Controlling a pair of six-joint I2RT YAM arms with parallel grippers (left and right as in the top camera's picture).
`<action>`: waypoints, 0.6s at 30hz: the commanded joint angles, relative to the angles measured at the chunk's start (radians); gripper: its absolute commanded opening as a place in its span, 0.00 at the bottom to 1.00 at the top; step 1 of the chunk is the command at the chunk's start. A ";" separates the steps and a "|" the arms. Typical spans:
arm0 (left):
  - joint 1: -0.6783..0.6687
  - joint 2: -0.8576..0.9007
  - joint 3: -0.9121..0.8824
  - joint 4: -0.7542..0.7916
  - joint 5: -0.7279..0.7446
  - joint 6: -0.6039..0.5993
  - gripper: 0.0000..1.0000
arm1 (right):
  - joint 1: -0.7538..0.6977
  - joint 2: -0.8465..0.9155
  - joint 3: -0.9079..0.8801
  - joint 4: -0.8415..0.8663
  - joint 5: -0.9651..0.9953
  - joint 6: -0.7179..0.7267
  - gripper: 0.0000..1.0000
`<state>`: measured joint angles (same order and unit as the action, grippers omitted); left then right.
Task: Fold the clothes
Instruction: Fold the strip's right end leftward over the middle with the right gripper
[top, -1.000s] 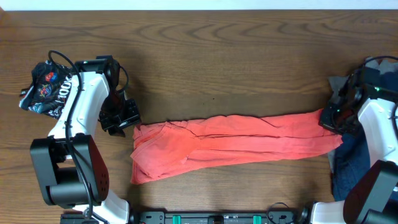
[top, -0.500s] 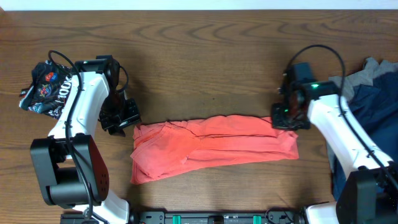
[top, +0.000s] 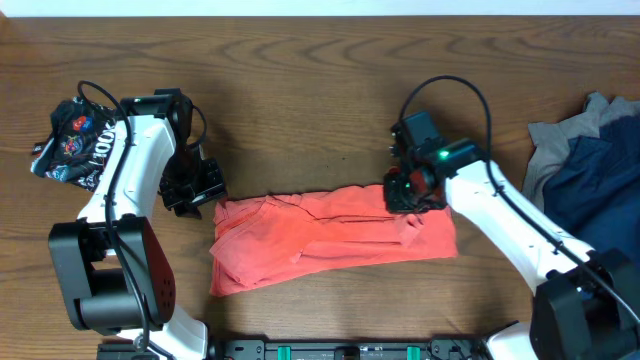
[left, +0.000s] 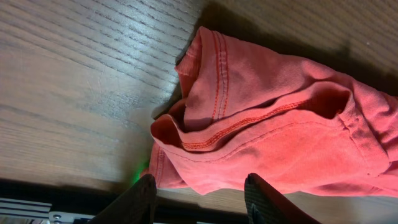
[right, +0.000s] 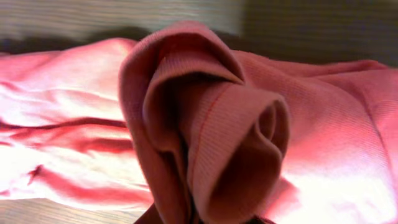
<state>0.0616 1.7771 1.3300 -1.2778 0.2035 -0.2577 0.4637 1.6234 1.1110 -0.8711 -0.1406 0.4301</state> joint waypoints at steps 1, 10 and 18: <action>-0.002 -0.011 -0.004 -0.003 -0.002 0.009 0.48 | 0.048 0.011 0.018 0.016 -0.026 0.030 0.18; -0.002 -0.011 -0.004 0.000 -0.001 0.009 0.48 | 0.106 0.011 0.018 0.042 -0.055 0.025 0.61; -0.002 -0.011 -0.004 0.000 -0.003 0.010 0.56 | 0.055 0.011 0.019 0.014 0.076 -0.001 0.64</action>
<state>0.0616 1.7771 1.3300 -1.2751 0.2035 -0.2554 0.5545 1.6241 1.1114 -0.8387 -0.1490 0.4412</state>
